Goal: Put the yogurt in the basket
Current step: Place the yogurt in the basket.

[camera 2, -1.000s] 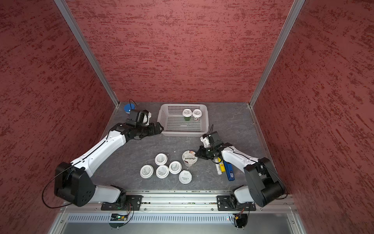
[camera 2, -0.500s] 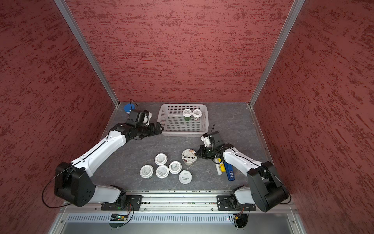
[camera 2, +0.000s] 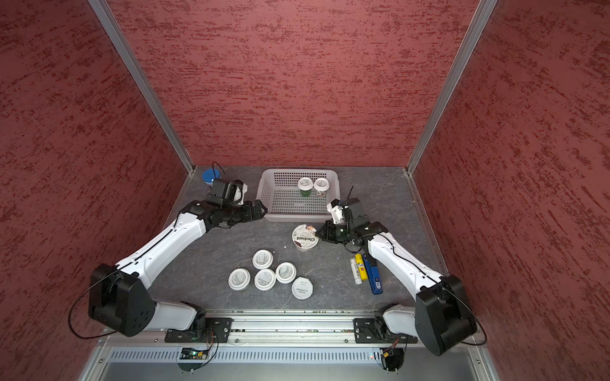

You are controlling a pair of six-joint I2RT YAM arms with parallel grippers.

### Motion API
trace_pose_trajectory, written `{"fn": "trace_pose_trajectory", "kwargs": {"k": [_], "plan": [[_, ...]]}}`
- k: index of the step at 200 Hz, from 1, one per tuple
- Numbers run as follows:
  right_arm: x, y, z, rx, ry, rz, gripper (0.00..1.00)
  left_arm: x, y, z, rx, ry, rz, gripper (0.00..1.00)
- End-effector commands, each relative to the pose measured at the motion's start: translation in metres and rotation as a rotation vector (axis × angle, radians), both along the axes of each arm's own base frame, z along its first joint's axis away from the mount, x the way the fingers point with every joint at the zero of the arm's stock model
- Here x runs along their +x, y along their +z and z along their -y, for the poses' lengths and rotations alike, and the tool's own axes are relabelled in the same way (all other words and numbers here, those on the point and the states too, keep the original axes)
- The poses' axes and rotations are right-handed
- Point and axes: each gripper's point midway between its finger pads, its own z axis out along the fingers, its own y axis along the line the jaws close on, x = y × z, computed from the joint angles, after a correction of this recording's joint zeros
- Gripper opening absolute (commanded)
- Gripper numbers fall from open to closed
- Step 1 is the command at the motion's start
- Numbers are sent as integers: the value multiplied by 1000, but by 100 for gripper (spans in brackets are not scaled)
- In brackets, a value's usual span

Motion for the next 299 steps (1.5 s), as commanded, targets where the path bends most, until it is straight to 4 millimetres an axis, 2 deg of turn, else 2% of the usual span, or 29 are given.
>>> {"fn": "trace_pose_trajectory", "kwargs": {"k": [1, 16, 18, 30, 36, 44, 56, 57, 61, 65, 77, 93, 120, 138, 161, 188, 211, 299], "plan": [[20, 21, -5, -46, 13, 52, 4, 1, 16, -6, 3, 5, 40, 99], [41, 43, -14, -49, 18, 104, 4, 1, 17, -9, -5, 13, 34, 99], [47, 37, -16, -58, 18, 90, 4, 1, 16, -9, -6, 14, 33, 99], [68, 49, -26, -58, 20, 120, 4, 0, 15, -9, -14, 12, 25, 99], [79, 47, -33, -68, 20, 124, 4, 0, 15, -9, -16, 12, 22, 99], [95, 59, -40, -64, 14, 159, 4, 0, 15, -9, -20, 13, 21, 99], [121, 61, -53, -65, 2, 181, 4, 0, 15, -10, -27, 12, 24, 99], [124, 57, -55, -69, 0, 172, 4, 0, 15, -10, -28, 12, 26, 99], [132, 63, -58, -63, -9, 191, 4, 0, 14, -10, -30, 14, 25, 100], [143, 57, -62, -69, -17, 187, 4, 0, 14, -11, -32, 16, 26, 100], [168, 58, -72, -55, -38, 206, 4, 1, 13, -12, -38, 20, 23, 100], [198, 49, -86, -56, -60, 217, 4, 1, 9, -15, -43, 29, 12, 100], [235, 26, -106, -93, -76, 226, 4, 2, 3, -17, -53, 33, -5, 100], [255, 11, -109, -133, -104, 238, 4, 4, 2, -18, -54, 37, -11, 100], [270, -7, -109, -165, -134, 245, 4, 5, -1, -19, -61, 40, -20, 100], [278, -21, -107, -198, -158, 252, 4, 5, -6, -17, -66, 38, -38, 100], [280, -34, -106, -222, -163, 242, 4, 6, -8, -18, -64, 40, -41, 100], [279, -57, -97, -295, -167, 224, 5, 5, -10, -21, -59, 46, -46, 100]]}}
